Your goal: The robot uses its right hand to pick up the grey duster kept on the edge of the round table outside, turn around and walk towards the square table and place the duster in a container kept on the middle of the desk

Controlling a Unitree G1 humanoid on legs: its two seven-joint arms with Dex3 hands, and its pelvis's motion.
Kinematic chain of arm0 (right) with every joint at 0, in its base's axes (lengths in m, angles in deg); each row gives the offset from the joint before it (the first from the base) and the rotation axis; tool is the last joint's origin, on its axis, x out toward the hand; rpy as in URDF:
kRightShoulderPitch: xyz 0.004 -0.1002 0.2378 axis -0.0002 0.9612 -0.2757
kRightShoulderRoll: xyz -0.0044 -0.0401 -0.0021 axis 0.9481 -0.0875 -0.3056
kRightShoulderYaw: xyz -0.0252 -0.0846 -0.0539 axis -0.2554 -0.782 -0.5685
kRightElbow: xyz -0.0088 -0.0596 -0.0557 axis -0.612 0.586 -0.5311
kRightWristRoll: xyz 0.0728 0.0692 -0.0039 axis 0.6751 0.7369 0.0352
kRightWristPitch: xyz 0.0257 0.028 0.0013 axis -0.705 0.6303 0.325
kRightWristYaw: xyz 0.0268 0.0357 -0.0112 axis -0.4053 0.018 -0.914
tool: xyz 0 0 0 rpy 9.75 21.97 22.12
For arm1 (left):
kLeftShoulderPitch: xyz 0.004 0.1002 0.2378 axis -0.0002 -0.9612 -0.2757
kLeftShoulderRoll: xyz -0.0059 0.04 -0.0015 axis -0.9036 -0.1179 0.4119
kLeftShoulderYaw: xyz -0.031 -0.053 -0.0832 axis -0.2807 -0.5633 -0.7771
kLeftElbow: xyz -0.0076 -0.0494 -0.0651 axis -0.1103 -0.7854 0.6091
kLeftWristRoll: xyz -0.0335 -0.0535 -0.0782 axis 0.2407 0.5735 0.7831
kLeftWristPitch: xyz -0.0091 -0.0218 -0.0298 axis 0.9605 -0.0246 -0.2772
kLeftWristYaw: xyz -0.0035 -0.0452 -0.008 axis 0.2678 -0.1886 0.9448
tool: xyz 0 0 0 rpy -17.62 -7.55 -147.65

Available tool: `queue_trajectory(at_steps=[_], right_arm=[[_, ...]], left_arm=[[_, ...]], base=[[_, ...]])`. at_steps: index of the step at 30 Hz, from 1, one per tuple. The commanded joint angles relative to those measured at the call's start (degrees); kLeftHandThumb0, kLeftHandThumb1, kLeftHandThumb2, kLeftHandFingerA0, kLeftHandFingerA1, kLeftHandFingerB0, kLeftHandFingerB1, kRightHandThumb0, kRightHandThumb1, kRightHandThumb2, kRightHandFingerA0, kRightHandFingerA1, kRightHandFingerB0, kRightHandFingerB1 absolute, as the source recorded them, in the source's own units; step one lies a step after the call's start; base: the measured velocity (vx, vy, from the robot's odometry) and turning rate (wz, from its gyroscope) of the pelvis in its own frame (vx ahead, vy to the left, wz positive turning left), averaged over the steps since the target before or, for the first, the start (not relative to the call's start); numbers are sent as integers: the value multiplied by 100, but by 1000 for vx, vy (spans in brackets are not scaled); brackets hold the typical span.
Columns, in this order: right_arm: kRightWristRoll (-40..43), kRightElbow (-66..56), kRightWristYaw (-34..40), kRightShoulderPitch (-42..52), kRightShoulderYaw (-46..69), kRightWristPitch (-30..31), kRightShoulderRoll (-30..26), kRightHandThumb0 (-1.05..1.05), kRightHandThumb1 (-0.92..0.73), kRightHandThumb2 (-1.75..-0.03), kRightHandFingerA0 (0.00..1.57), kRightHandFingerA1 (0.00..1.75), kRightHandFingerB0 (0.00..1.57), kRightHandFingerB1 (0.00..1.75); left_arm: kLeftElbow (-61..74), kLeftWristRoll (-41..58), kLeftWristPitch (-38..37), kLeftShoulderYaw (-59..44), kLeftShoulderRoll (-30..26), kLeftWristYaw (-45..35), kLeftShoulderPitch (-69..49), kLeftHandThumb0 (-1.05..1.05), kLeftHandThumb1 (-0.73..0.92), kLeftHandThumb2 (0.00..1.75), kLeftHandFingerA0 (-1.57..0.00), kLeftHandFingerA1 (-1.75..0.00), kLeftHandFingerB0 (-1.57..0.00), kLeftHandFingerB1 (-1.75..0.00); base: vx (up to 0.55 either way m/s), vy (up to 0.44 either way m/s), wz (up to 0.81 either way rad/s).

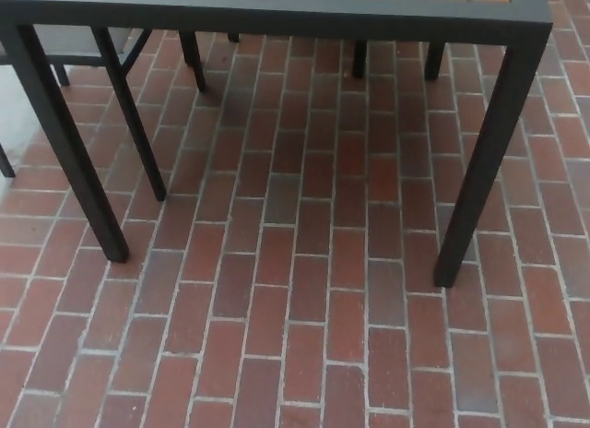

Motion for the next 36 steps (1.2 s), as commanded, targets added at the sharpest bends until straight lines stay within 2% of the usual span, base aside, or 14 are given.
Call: queue_trajectory(at_steps=[1, 17, 36], right_arm=[[5, 3, 93, -5, 27, 24, 17, -17, -52, -84, 94, 159, 88, 112], [12, 3, 103, 11, 62, 11, 37, -17, -52, -84, 94, 159, 88, 112], [2, 92, 140, -1, 50, -21, 57, -17, -52, -84, 94, 159, 88, 112]], left_arm=[[-28, -76, -253, 2, -89, 17, -33, -43, 64, 58, -85, -80, -85, -62], [-18, -84, -253, 7, -96, 17, -12, -43, 64, 58, -85, -80, -85, -62], [-10, -111, -229, 14, -116, 19, 19, -43, 64, 58, -85, -80, -85, -62]], base=[[249, 49, 19], [266, -123, -1], [244, 66, -1]])
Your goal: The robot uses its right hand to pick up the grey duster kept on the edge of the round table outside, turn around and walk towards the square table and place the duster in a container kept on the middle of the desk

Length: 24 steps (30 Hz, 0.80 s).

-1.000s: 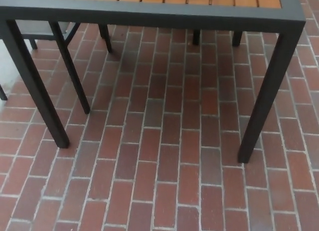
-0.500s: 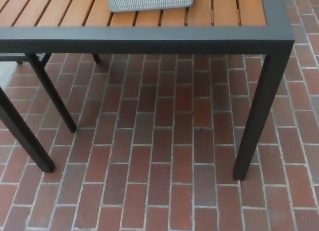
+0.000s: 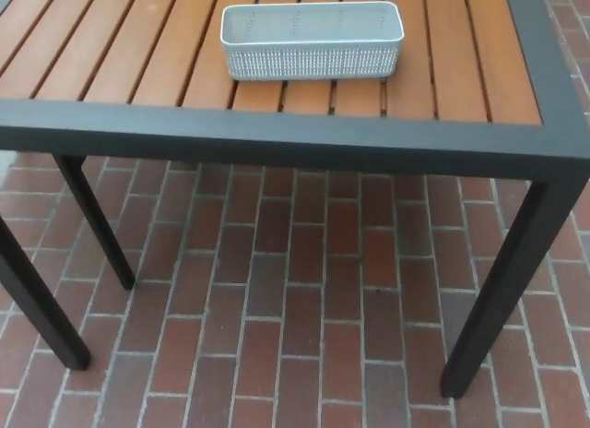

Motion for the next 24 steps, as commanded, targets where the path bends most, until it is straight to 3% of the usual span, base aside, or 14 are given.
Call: queue_trajectory(at_steps=[1, 4, 24], right_arm=[[5, 11, 118, -11, 35, 13, -8, -17, -52, -84, 94, 159, 88, 112], [4, 20, 128, -3, 43, 6, 6, -17, -52, -84, 94, 159, 88, 112], [24, 20, 166, 157, 106, -44, 25, -17, -52, -84, 94, 159, 88, 112]], left_arm=[[-15, -70, -233, 3, -78, 19, 4, -43, 64, 58, -85, -80, -85, -62], [-11, -79, -229, 3, -86, 16, 17, -43, 64, 58, -85, -80, -85, -62], [-15, -146, -239, 6, -70, 26, -44, -43, 64, 58, -85, -80, -85, -62]], base=[[189, -112, 29], [252, -189, -40], [218, 32, 9]])
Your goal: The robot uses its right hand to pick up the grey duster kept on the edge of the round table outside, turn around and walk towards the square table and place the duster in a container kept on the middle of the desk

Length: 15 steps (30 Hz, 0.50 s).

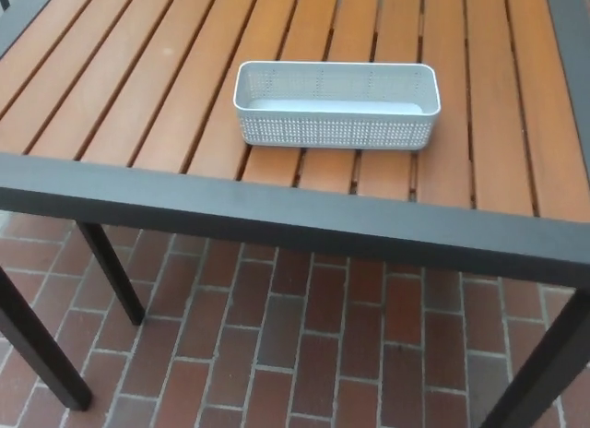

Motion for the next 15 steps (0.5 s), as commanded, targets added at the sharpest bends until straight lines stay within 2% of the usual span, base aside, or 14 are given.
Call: queue_trajectory(at_steps=[1, 8, 15], right_arm=[[34, 5, 119, 57, 104, -14, -15, -17, -52, -84, 94, 159, 88, 112], [46, 26, 142, 2, 119, 2, -27, -17, -52, -84, 94, 159, 88, 112], [18, -34, 138, 29, 84, -9, 10, -17, -52, -84, 94, 159, 88, 112]], left_arm=[[-10, -48, -241, 4, -62, 27, -30, -43, 64, 58, -85, -80, -85, -62], [5, -51, -223, 0, -66, 21, 61, -43, 64, 58, -85, -80, -85, -62], [-16, -38, -253, -30, -78, 23, -7, -43, 64, 58, -85, -80, -85, -62]], base=[[143, 3, 19], [161, -70, 20], [163, -120, 1]])
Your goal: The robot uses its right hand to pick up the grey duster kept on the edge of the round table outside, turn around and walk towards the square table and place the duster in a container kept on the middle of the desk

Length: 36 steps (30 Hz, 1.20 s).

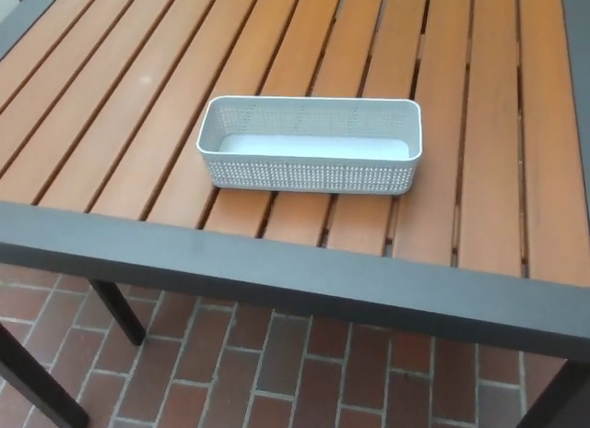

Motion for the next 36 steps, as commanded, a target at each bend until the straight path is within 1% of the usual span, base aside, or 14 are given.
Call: queue_trajectory(at_steps=[1, 7, 17, 24, 30, 36], right_arm=[[16, -61, 96, -31, 13, 12, -2, -17, -52, -84, 94, 159, 88, 112], [3, 12, 120, -220, -55, 70, -19, -17, -52, -84, 94, 159, 88, 112], [33, 104, 110, -411, -7, 95, -83, -17, -52, -84, 94, 159, 88, 112], [22, 94, 75, -585, 1, 156, -102, -17, -52, -84, 94, 159, 88, 112], [35, 49, 65, -551, 13, 162, -109, -17, -52, -84, 94, 159, 88, 112], [71, 131, 161, -606, 64, 202, -89, -17, -52, -84, 94, 159, 88, 112]], left_arm=[[-29, -10, -250, -36, -100, 23, -33, -43, 64, 58, -85, -80, -85, -62], [-4, 1, -213, -66, -137, 6, 121, -43, 64, 58, -85, -80, -85, -62], [15, -8, -171, -69, -108, 5, 314, -43, 64, 58, -85, -80, -85, -62], [7, 11, -139, -85, -108, -24, 493, -43, 64, 58, -85, -80, -85, -62], [1, 14, -165, -96, -100, -20, 453, -43, 64, 58, -85, -80, -85, -62], [61, -18, -103, -79, -165, -48, 693, -43, 64, 58, -85, -80, -85, -62]], base=[[137, -111, -1], [101, -12, -2], [75, 179, 11], [76, -53, 7], [29, -233, -5], [5, 13, -3]])
